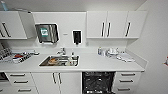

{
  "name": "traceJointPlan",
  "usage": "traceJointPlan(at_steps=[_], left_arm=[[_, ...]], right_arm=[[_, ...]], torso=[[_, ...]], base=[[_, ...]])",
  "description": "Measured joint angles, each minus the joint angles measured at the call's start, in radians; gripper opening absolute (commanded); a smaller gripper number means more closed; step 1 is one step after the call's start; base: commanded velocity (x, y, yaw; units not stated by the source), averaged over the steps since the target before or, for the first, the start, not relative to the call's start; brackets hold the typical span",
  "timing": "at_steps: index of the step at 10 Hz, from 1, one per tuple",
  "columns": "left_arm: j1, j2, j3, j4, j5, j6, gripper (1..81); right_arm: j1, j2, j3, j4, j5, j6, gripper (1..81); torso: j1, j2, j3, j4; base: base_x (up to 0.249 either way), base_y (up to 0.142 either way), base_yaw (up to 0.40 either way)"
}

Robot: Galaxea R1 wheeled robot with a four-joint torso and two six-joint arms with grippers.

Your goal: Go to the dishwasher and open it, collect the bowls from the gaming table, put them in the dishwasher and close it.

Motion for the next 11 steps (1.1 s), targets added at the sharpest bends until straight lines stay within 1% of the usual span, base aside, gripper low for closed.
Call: traceJointPlan(at_steps=[1, 3, 11], left_arm=[[-0.001, 0.000, 0.000, 0.000, -0.003, 0.000, 1.0], [0.011, 0.005, 0.000, 0.000, 0.002, 0.000, 1.0], [0.007, 0.005, 0.000, 0.000, 0.001, 0.000, 1.0]], right_arm=[[0.002, 0.002, 0.000, 0.000, 0.008, 0.000, 1.0], [-0.009, -0.003, 0.000, 0.000, -0.001, 0.000, 1.0], [-0.009, -0.001, 0.000, 0.000, -0.002, 0.000, 1.0]], torso=[[-0.001, 0.000, 0.000, 0.000], [0.000, 0.000, 0.000, 0.000], [-0.001, 0.000, 0.000, 0.000]], base=[[0.135, 0.000, 0.000], [0.134, 0.000, 0.000], [0.133, 0.000, 0.000]])
